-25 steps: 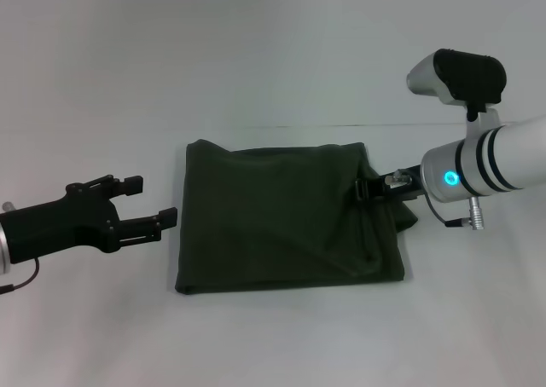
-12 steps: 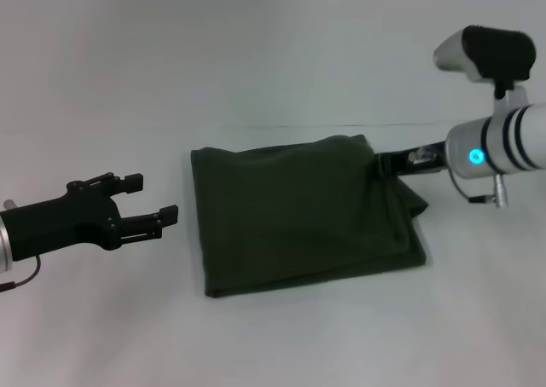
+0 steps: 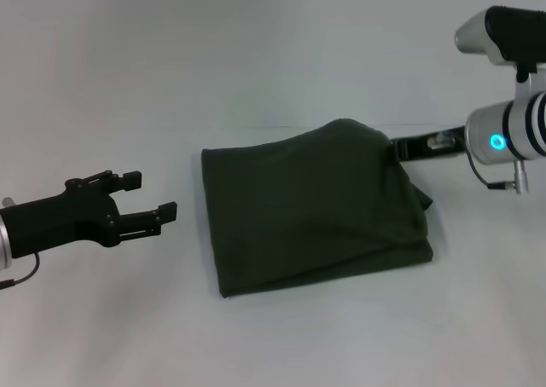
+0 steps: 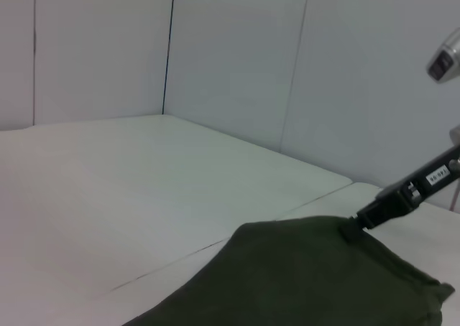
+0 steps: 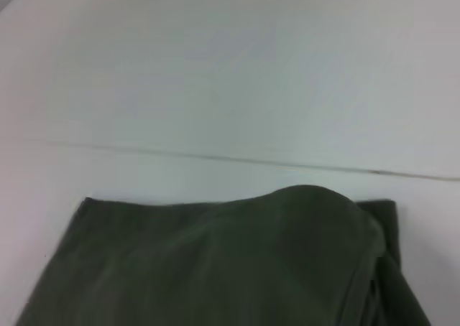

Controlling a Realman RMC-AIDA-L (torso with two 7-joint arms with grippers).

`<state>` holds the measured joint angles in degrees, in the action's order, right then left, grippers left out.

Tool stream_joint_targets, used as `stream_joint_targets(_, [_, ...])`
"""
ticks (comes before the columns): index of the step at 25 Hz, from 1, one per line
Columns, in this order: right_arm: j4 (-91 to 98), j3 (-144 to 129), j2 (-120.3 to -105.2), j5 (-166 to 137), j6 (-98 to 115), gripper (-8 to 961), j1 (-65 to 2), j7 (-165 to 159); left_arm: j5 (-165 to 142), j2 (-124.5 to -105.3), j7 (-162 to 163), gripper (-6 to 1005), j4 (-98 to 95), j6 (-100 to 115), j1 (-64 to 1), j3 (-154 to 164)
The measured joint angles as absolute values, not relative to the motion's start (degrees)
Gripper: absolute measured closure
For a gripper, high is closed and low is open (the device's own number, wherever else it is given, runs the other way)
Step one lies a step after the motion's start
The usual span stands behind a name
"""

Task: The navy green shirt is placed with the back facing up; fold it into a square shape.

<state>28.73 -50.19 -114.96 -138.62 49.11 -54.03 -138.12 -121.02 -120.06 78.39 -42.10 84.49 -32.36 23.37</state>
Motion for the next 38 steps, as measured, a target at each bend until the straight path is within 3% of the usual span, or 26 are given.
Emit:
stream_joint_targets(11, [24.8,-50.2,-114.31,-140.9,45.3,847,-53.9,-138.3,-120.9,-120.07,78.5,107,-42.1,84.2,-32.8,23.4])
stream_joint_targets(19, [25.1,-50.2,-114.21,-142.7,44.9,649,-53.6,-138.8,-120.9,-120.05,78.5,107,-42.1,84.2,-33.0,23.4])
stream_joint_targets(21, [24.6,-50.2,-114.35,-143.2,44.5,550,-53.6,-138.9,-120.9,-120.06,78.5,107,-42.1,84.2,-33.0,23.4])
stream_joint_targets(24, [24.4,-50.3,-115.14,-144.5,43.9,401,-53.8,-138.9,-120.9,-120.07,78.5,107,-42.1,84.2,-33.0,23.4])
stream_joint_targets(30, [23.0,-50.3,-116.58,-145.9,42.1,279,-54.3,-138.8,-120.9,-120.15,78.5,107,-42.1,84.2,-33.0,23.4])
stream_joint_targets(35, [21.7,-50.8,-116.90,-146.1,41.6,278,-54.7,-138.8,-120.9,-120.15,78.5,106,-42.1,84.2,-33.0,23.4])
stream_joint_targets(38, [21.4,-51.0,-116.94,-146.1,41.5,337,-54.7,-138.9,-120.6,-120.15,78.5,106,-42.1,84.2,-33.0,23.4])
